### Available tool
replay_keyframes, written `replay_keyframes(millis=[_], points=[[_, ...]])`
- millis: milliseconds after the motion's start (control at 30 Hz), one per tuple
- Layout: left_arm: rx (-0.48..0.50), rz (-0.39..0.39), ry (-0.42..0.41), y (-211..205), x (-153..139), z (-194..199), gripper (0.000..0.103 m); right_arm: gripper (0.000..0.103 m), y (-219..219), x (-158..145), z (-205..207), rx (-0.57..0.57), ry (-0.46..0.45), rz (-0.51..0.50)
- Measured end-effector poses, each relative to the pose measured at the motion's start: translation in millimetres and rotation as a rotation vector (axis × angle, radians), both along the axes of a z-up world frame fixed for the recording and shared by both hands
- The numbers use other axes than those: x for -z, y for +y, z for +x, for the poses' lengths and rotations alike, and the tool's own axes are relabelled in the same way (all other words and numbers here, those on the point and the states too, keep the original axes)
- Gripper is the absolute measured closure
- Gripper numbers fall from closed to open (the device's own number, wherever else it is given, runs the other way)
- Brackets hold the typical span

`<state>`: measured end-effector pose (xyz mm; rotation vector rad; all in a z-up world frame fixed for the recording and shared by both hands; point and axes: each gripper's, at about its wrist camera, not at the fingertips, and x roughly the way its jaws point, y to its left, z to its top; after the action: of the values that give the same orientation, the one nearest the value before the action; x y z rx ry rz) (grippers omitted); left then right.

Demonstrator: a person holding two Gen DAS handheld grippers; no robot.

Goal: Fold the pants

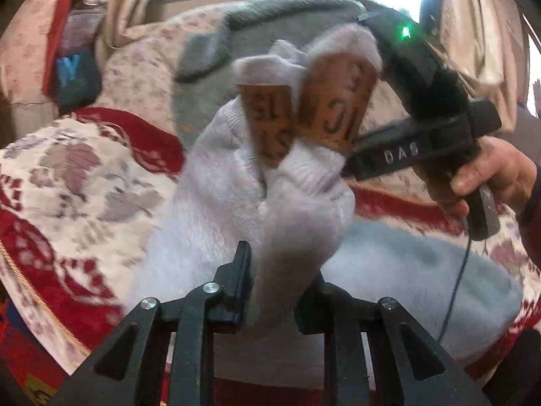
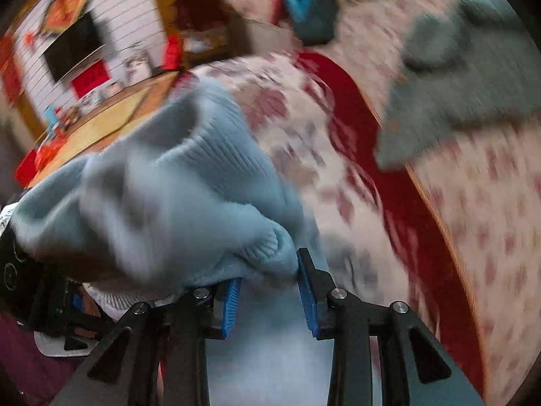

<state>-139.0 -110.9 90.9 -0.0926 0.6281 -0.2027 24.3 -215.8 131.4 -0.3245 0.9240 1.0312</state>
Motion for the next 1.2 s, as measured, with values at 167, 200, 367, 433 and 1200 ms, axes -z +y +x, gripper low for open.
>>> replay_keyframes(millis=[167,200,367,433,1200], points=[[0.052,0.038,0.110,-27.4,38.9,-0.5,0.064,0.068,-67.0,68.2,-1.4,0.217,0.147,-0.063],[0.058,0.058,0.121,-29.7,41.1,-2.8,0.064,0.068,-80.2,75.4,-2.9,0.255,0.169,-0.062],[0.099,-0.022,0.119,-16.4,21.4,-26.1,0.014,0.047,-128.1,53.9,-17.3,0.391,0.156,0.001],[0.095,-0.054,0.091,-10.9,9.6,-39.0,0.011,0.033,-135.2,35.3,-25.0,0.427,0.105,0.009],[0.008,0.002,0.188,-3.6,46.5,26.9,0.011,0.021,-66.2,56.6,-28.6,0.550,0.047,-0.056]])
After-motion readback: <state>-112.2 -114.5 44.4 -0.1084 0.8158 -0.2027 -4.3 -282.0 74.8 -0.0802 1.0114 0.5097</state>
